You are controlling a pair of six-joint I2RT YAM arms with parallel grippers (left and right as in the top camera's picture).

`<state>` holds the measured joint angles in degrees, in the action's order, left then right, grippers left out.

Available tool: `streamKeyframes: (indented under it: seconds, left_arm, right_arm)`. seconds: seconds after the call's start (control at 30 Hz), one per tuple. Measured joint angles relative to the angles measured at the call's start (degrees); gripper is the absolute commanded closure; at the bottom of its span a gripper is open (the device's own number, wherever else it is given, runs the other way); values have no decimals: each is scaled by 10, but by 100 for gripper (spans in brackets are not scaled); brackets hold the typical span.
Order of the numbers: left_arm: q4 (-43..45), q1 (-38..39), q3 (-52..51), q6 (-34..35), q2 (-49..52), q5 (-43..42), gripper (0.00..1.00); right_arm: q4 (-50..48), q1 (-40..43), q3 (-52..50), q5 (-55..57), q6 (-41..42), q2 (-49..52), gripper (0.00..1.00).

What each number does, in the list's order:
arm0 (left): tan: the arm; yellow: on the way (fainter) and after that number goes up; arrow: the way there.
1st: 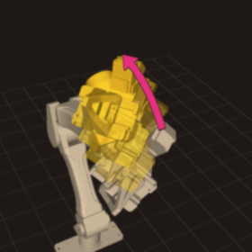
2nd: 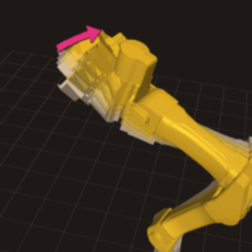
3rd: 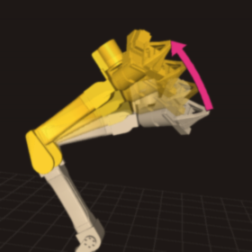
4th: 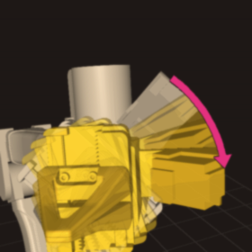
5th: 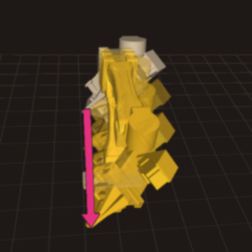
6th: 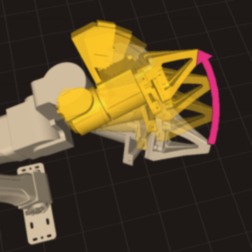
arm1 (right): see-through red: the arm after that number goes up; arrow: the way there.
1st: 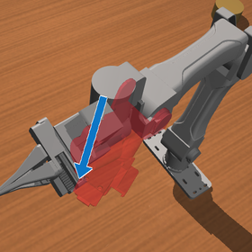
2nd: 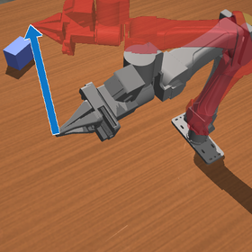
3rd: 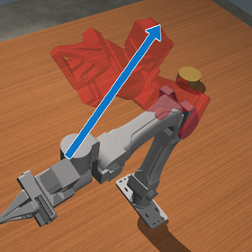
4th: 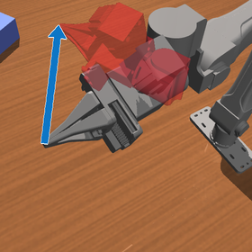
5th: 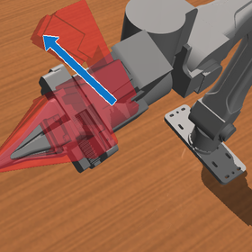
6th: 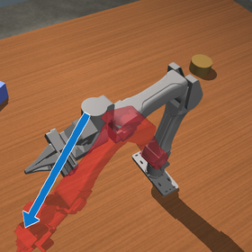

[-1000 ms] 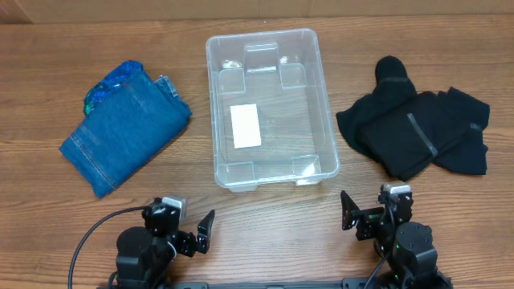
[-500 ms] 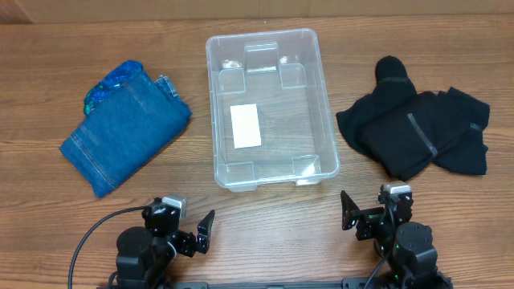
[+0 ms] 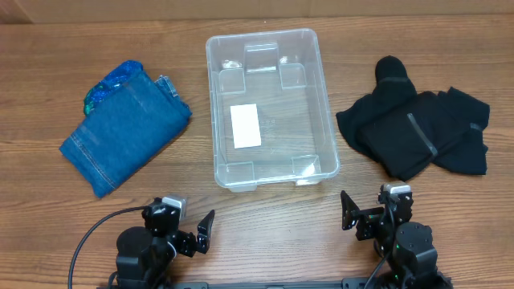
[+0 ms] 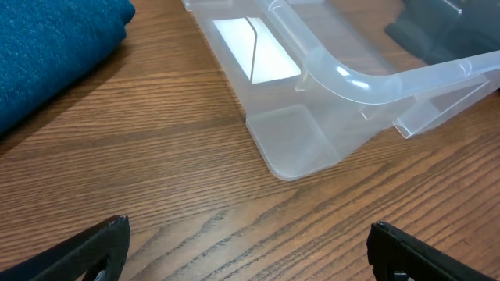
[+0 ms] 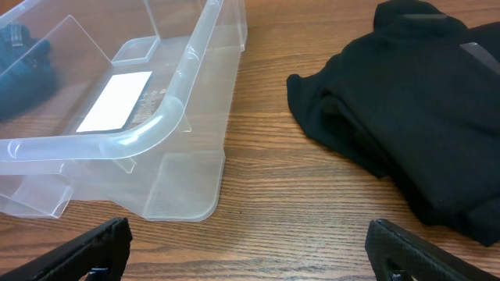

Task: Pack container

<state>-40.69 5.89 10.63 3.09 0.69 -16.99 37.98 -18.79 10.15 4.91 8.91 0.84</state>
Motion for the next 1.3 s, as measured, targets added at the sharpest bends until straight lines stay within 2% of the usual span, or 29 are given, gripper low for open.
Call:
streamKeyframes:
  seconds: [0.63,0.7,0.87,0.93,1.07,1.3]
  left_arm:
    - [1,0,0,0,0,0,0]
    - [4,0,0,18,0,1,0]
    - [39,0,0,132,1,30,0]
    - [41,0,2,151,8,46,0]
    - [41,0,57,165,94,94,0]
    - [28,0,281,115,374,130,0]
  right_arm:
    - [0,0,0,0,0,0,0]
    - [0,0,0,0,0,0,0]
    - [0,0,0,0,0,0,0]
    - [0,0,0,0,0,0,0]
    - [0,0,0,0,0,0,0]
    - [0,0,0,0,0,0,0]
